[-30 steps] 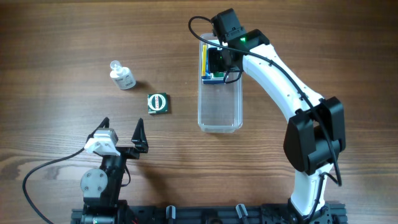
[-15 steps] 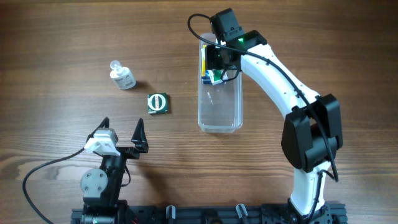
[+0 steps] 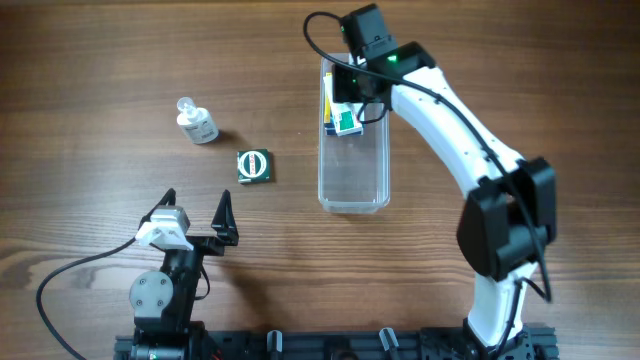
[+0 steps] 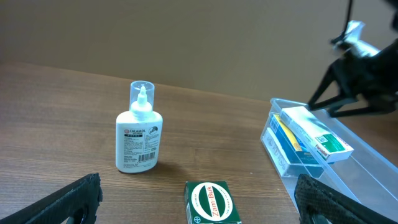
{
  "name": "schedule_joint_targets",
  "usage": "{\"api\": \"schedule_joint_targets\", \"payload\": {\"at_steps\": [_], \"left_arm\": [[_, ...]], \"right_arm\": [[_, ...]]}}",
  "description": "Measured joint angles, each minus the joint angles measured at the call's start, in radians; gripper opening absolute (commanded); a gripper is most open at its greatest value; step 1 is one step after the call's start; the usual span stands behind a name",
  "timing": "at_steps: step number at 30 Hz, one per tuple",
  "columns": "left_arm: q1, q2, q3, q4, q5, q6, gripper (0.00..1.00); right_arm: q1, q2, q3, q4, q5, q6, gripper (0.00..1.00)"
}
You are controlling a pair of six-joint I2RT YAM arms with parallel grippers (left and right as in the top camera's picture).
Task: Pack container
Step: 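Carry the Panadol box with the right gripper into the container, then press the Panadol box down into the container with the right gripper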
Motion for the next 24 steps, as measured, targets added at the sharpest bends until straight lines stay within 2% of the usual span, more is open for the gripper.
{"api": "schedule_joint_targets", "payload": {"at_steps": [3, 5, 6, 9, 15, 24], "left_arm": [[0.000, 0.000, 0.000, 0.000, 0.000, 0.000, 1.00], [0.000, 0.000, 0.000, 0.000, 0.000, 0.000, 1.00], [0.000, 0.000, 0.000, 0.000, 0.000, 0.000, 1.00], [0.000, 0.000, 0.000, 0.000, 0.000, 0.000, 1.00], [0.000, 0.000, 0.000, 0.000, 0.000, 0.000, 1.00], [0.000, 0.000, 0.000, 0.000, 0.000, 0.000, 1.00]], "right_arm": [[-0.017, -0.101, 0.006, -0.119, 0.024, -0.050, 0.28], [-0.023, -0.162, 0.014, -0.214, 0.032, -0.074, 0.08], [-0.023, -0.204, 0.017, -0.283, 0.035, -0.093, 0.04], [-0.023, -0.234, 0.023, -0.364, 0.026, -0.101, 0.04], [-0.011, -0.217, -0.093, -0.345, -0.018, -0.102, 0.04], [-0.006, -0.156, -0.143, -0.321, -0.112, -0.127, 0.04]]}}
